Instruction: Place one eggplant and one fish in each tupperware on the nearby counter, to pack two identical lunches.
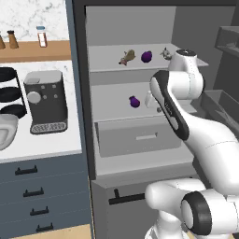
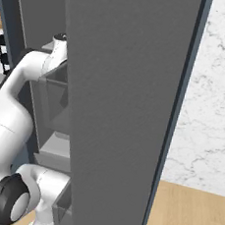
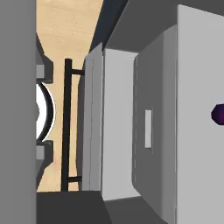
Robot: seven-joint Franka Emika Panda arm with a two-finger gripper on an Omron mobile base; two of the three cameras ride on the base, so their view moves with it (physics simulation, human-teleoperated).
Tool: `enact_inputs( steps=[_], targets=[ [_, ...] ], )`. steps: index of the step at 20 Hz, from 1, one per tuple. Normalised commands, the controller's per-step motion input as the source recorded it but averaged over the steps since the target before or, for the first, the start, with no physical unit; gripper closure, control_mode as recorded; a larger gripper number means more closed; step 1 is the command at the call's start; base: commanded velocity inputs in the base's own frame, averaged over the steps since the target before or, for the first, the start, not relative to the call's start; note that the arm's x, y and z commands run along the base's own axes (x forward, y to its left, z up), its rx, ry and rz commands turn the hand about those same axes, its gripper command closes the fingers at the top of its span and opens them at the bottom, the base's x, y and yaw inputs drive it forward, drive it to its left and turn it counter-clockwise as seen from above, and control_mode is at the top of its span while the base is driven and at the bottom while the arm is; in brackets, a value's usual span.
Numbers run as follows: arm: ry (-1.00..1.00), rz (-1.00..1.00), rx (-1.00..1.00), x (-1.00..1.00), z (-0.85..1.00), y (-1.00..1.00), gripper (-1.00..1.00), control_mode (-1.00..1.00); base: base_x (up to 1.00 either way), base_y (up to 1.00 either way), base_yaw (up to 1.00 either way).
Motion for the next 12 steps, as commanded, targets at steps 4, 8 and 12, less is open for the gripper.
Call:
enact_inputs(
  steps=[4,8,12],
  targets=[
    [-0.08,0.0,0.0,-0.15,0.0,0.0,-1.0,-1.0,0.0,0.0,0.0],
    [-0.14,0.0,0.0,-0.14,-0.06,0.03,-1.0,-1.0,0.0,0.0,0.0],
    [-0.23,-0.01,0.0,0.0,-0.52,0.01,-1.0,-1.0,0.0,0.0,0.0]
  ],
)
